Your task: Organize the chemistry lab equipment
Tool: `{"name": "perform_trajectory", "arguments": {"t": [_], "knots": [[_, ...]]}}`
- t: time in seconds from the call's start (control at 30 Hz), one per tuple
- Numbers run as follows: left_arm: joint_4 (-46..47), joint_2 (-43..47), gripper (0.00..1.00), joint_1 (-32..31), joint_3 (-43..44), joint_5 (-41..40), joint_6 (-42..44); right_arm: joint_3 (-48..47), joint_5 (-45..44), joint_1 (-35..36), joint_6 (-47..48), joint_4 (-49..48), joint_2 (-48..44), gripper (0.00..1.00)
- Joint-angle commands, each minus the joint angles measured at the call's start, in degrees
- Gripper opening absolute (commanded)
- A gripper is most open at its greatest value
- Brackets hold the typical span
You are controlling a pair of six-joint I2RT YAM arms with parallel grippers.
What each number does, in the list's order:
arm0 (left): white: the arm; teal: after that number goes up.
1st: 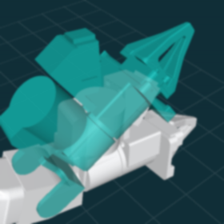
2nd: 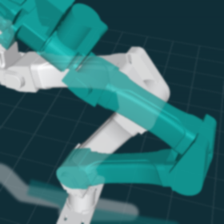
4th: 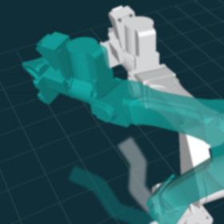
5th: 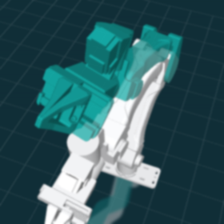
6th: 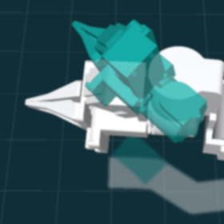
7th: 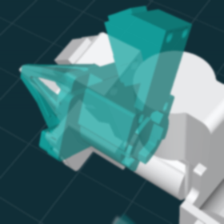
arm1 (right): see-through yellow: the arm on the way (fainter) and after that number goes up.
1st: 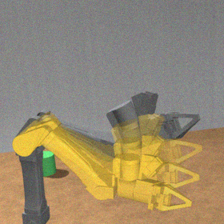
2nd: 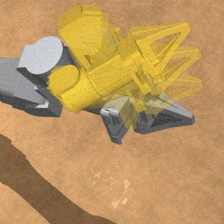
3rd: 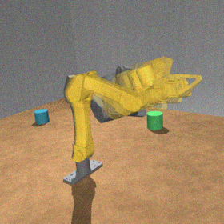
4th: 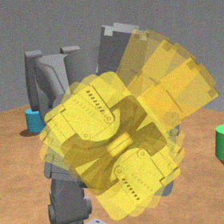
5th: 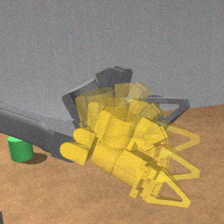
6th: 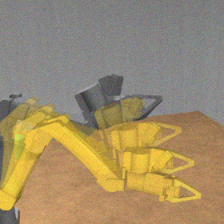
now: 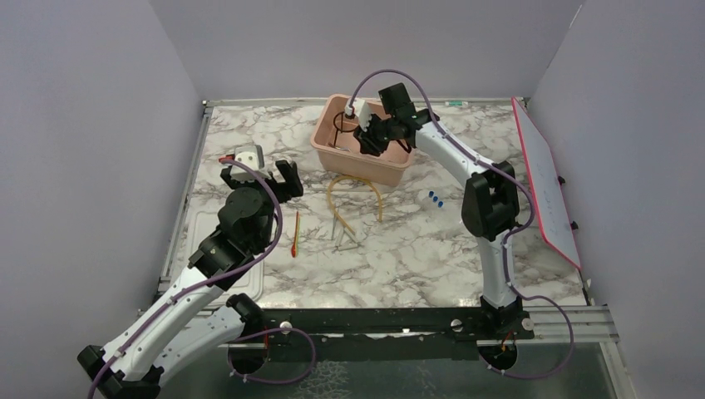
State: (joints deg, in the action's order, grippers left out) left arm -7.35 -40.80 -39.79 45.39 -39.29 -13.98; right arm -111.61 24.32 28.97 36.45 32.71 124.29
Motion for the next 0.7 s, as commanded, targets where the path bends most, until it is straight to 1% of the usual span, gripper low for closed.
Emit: {"name": "perform_trajectory", "arguments": {"t": [0.0,0.13,0.23,0.3,0.4,0.5,0.57,0.6,0.67], "knots": [[1.60,1.58,0.86,0.33,-0.82,-0.40,0.77,-1.38,0.04,0.26,-4.10,0.44,-1.72,0.39],[0.85,1.31,0.86,0.37,-0.65,0.93,-0.43,0.70,-3.28,0.28,-10.73,-3.85,-6.49,0.39],[-0.93,0.93,0.86,0.37,-0.72,2.06,-2.98,4.82,-5.49,0.30,-21.36,-6.99,-12.14,0.39],[-2.41,0.62,0.86,0.33,-1.13,2.98,-4.85,9.70,-5.14,0.33,-27.83,-9.19,-16.64,0.38],[-5.30,-0.35,0.86,0.35,-1.26,4.77,-7.88,20.09,-5.48,1.24,-35.91,-14.53,-24.31,0.40],[-7.95,-1.26,0.86,0.33,-0.75,6.99,-9.67,28.04,-10.89,4.73,-39.97,-16.82,-30.91,0.41],[-9.47,-1.06,0.86,0.33,-0.36,7.85,-10.39,31.70,-13.00,7.22,-42.84,-17.10,-33.64,0.42],[-10.87,0.48,0.86,0.35,1.06,6.11,-10.65,37.24,-15.53,10.49,-49.02,-18.34,-35.99,0.42],[-11.96,1.74,0.86,0.33,3.23,3.19,-11.02,39.47,-18.02,12.89,-52.15,-20.08,-35.81,0.42]]}}
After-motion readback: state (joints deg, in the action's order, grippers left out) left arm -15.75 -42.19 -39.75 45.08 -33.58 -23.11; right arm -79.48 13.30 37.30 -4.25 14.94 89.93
